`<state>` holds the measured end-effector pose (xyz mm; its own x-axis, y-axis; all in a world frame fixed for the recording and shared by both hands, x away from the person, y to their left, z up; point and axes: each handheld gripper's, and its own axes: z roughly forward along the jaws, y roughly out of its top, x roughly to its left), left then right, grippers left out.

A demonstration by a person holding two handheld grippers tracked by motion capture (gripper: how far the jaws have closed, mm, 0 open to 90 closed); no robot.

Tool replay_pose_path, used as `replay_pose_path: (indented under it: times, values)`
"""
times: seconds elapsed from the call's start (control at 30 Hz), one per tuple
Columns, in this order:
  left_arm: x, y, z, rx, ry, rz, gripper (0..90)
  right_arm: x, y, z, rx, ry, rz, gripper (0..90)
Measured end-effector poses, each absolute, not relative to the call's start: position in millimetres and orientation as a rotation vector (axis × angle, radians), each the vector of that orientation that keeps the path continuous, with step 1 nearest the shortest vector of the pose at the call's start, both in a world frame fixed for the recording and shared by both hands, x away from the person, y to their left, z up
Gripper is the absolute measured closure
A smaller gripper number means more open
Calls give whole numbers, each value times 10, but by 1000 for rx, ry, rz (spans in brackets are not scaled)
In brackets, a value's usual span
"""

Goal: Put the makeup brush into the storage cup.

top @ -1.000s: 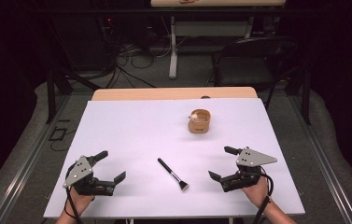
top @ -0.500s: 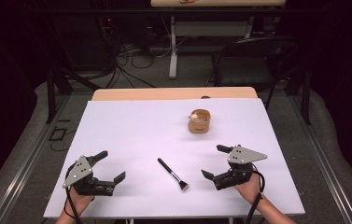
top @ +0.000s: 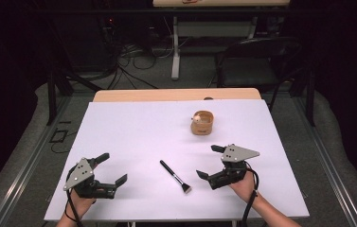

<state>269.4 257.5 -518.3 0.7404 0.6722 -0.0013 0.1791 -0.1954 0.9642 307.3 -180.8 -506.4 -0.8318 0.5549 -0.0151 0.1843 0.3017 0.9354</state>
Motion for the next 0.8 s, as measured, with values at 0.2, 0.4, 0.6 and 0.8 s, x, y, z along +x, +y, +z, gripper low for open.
replay_pose_path:
  times: [0.2, 0.4, 0.6, 0.8]
  values:
    - [2693, 2574, -5183, 1743, 676, 512, 0, 3120, -1701, -5062, 647, 2247, 1550, 0]
    - [2691, 2572, -5182, 1741, 674, 511, 0, 3171, -1596, -5077, 640, 2261, 1552, 0]
    - [2691, 2573, -5182, 1741, 676, 514, 0, 3228, -1480, -5074, 624, 2270, 1551, 0]
    - [2691, 2576, -5181, 1742, 674, 517, 0, 3275, -1372, -5088, 609, 2290, 1553, 0]
